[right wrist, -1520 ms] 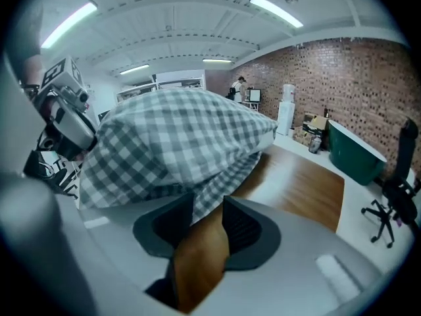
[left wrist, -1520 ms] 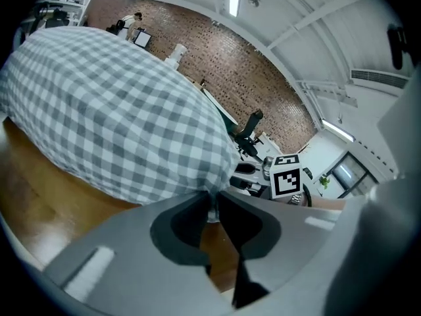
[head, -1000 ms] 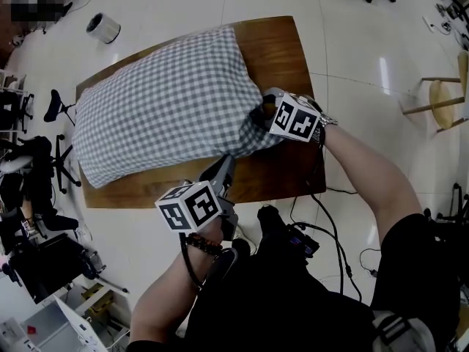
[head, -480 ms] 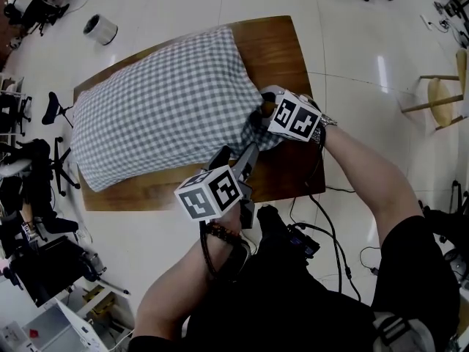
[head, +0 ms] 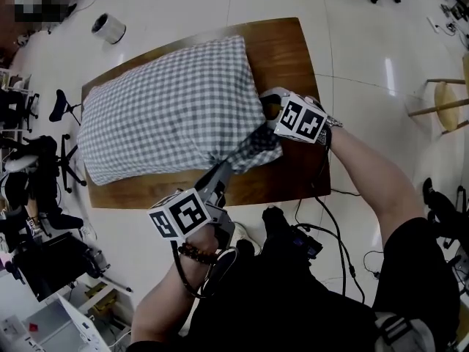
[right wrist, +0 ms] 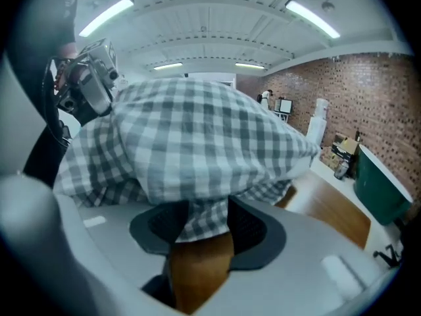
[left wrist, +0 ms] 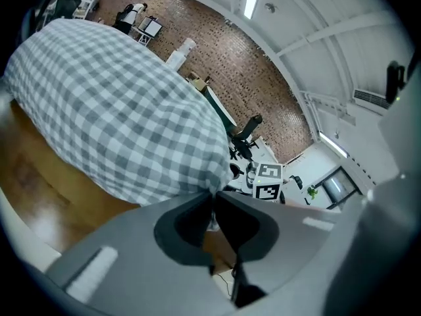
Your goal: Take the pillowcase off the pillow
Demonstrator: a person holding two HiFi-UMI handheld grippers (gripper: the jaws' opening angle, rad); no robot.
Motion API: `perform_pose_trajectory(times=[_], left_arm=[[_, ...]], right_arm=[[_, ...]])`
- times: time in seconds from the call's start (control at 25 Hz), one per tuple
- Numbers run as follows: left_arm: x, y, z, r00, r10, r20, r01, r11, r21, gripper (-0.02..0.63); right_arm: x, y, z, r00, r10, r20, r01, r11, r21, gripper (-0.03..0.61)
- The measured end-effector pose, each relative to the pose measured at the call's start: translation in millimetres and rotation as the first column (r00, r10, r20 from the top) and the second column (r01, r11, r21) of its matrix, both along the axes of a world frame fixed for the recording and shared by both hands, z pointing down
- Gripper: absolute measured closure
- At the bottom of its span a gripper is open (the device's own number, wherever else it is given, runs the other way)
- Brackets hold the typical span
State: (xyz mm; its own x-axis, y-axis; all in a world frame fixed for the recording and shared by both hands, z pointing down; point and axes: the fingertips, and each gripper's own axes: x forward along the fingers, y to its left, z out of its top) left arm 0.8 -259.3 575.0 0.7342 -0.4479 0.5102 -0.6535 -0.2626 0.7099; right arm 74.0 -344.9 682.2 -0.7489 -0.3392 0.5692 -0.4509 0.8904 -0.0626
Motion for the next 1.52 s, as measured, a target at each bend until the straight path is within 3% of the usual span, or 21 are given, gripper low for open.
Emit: perform_pose_trajectory(times=[0.08,0.16,0.4,0.52,0.72,0.8,0.92,0.96,1.2,1.52], left_arm=[[-4,5,-5,1.0,0.004,-0.022,-0.003,1.0,0.007,0.588],[-12,9,-6,1.0,-0.003,-0.029,0.003,1.0,-0.003,0.586],[-21,12,-7,1.0,0.009,-0.028,-0.008,0.999,0.036,0.581],[-25,11,-2,0.999,0.005,-0.033,-0.004,0.999,0.041,0.58],[-14,15,4,1.0,0.01,-0.029,-0.009,1.0,0.026,0.575],[-8,18,4,1.0,0.018,-0.024,-0.017,0.999,0.027,0.574],[-12,21,-7,0.999,0.015,-0.032,-0.014,0.999,0.048,0.575],[-17,21,-14,0.999,0.008,-0.035,-0.006,0.998,0.058,0.578],[-41,15,-23,0.997,-0.072,-0.037,0.076,0.989,0.128,0.606],[-76,38,-61,0.982,-0.177,-0.065,0.187,0.954,0.233,0.609]], right_arm=[[-18,9,-17,0.997,-0.054,0.064,0.053,0.998,0.019,0.387],[-34,11,-32,0.988,-0.072,0.133,0.07,0.997,0.014,0.342],[-42,-2,-57,0.944,0.05,0.327,-0.024,0.996,-0.083,0.279],[-39,-1,-59,0.93,0.057,0.364,-0.021,0.995,-0.101,0.265],[-45,14,-69,0.879,0.069,0.472,0.038,0.976,-0.214,0.233],[-52,16,-67,0.884,0.071,0.463,0.034,0.976,-0.215,0.279],[-50,10,-71,0.888,0.125,0.443,-0.033,0.977,-0.209,0.515],[-47,9,-75,0.888,0.143,0.437,-0.058,0.978,-0.202,0.542],[-15,7,-69,0.895,0.229,0.384,-0.204,0.973,-0.104,0.554],[11,39,-95,0.887,0.337,0.316,-0.354,0.935,-0.003,0.558]])
